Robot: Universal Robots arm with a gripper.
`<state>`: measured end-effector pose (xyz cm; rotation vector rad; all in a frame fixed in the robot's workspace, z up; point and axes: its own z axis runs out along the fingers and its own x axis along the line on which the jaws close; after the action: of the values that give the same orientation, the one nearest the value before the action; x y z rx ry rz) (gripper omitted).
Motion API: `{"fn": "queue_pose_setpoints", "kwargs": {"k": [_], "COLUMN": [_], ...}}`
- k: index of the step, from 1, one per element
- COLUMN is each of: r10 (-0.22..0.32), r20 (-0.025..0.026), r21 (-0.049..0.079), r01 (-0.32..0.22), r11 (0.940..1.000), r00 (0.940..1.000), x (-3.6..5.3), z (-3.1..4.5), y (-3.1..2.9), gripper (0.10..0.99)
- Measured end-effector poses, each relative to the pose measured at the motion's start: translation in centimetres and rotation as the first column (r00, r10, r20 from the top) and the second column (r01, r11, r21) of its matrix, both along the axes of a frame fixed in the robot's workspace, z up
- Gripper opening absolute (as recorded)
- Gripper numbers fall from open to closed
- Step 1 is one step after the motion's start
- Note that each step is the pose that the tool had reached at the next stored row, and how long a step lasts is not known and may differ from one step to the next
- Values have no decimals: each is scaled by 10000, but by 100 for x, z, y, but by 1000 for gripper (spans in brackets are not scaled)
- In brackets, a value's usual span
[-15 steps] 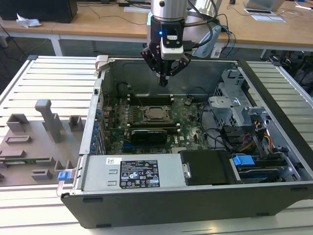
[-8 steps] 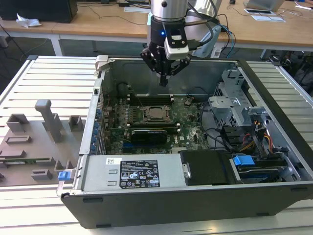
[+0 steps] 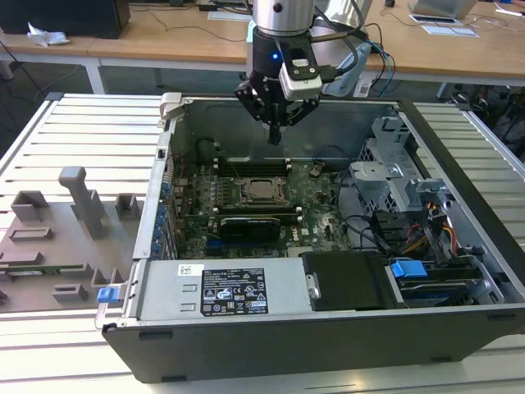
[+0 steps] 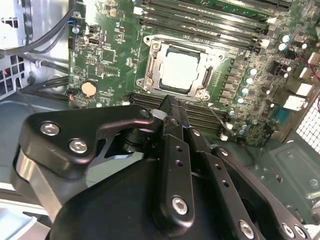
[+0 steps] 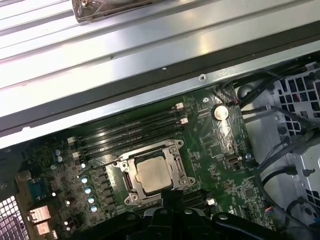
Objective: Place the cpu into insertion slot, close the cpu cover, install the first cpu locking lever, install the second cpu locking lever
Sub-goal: 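Install the first cpu locking lever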
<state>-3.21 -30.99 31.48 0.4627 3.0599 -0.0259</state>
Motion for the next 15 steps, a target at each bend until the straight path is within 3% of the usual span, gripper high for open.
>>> {"fn": "queue_pose_setpoints", "kwargs": {"k": [7,15], "r10": [532,1219], "r20": [-1,-1], "r21": [0,0], "r01": [-532,-1219], "r11": [9986,9925], "r00": [9986,9925], "x": [0,0], "z": [0,0], "y": [0,0], "gripper": [106,106]}}
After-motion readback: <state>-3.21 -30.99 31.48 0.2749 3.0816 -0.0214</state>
